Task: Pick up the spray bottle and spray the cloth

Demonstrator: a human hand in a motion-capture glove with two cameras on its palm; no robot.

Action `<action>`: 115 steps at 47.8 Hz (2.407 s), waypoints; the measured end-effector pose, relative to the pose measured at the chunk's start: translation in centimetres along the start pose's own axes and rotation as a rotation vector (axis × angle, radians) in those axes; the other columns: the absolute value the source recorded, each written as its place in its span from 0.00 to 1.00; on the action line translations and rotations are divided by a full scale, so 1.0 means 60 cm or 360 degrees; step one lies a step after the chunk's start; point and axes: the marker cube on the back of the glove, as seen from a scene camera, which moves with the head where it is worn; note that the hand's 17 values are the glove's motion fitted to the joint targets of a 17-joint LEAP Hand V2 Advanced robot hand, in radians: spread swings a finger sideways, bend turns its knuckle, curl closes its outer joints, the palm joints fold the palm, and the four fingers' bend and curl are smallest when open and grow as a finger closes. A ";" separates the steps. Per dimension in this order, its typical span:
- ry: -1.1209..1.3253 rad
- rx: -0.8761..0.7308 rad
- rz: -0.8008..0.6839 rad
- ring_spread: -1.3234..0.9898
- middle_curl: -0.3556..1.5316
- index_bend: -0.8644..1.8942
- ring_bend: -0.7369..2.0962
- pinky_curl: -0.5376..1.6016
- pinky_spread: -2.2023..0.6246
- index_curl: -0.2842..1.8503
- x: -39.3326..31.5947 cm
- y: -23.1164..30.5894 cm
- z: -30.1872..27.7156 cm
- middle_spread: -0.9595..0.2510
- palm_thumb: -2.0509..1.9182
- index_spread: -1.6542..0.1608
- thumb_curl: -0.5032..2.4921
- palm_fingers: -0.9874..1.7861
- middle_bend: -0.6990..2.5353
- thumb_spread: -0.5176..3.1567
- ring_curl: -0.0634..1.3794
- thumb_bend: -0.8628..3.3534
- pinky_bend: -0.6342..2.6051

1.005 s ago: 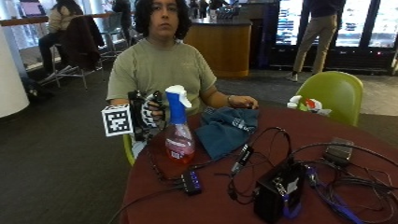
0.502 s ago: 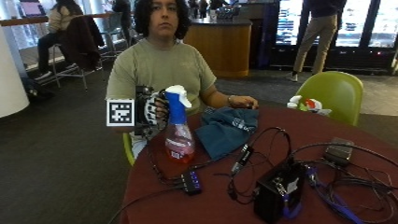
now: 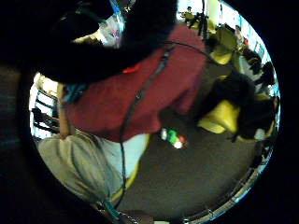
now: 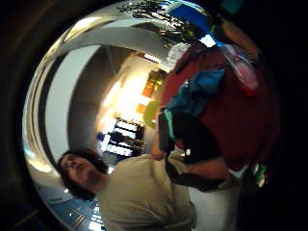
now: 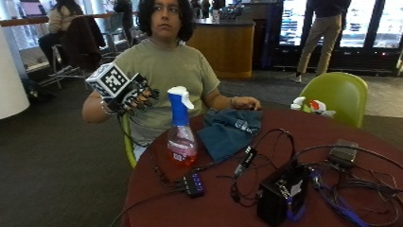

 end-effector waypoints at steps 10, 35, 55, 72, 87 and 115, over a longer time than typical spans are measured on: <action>0.0428 -0.0130 -0.0012 0.56 0.40 0.38 0.36 0.43 0.85 0.31 -0.016 0.065 -0.036 0.79 0.63 0.70 0.31 0.47 0.28 0.47 0.29 0.20 0.30; 0.0401 -0.0183 0.0095 0.55 0.36 0.38 0.34 0.41 0.86 0.29 -0.033 0.165 -0.049 0.77 0.62 0.68 0.29 0.48 0.27 0.46 0.27 0.20 0.27; -0.0562 0.0001 0.0163 0.56 0.35 0.36 0.35 0.42 0.86 0.28 0.013 -0.033 0.008 0.80 0.66 0.70 0.30 0.50 0.27 0.46 0.27 0.21 0.27; -0.1247 0.0466 0.0227 0.57 0.36 0.35 0.37 0.42 0.86 0.25 0.045 -0.237 0.068 0.84 0.71 0.73 0.31 0.49 0.28 0.42 0.28 0.20 0.29; -0.1115 0.0752 0.0194 0.54 0.37 0.34 0.44 0.43 0.82 0.22 0.069 -0.336 0.117 0.82 0.70 0.76 0.30 0.53 0.28 0.39 0.31 0.19 0.31; -0.1177 0.0580 0.0478 0.52 0.41 0.42 0.42 0.40 0.78 0.27 0.022 -0.376 0.122 0.72 0.73 0.78 0.31 0.75 0.36 0.38 0.29 0.21 0.24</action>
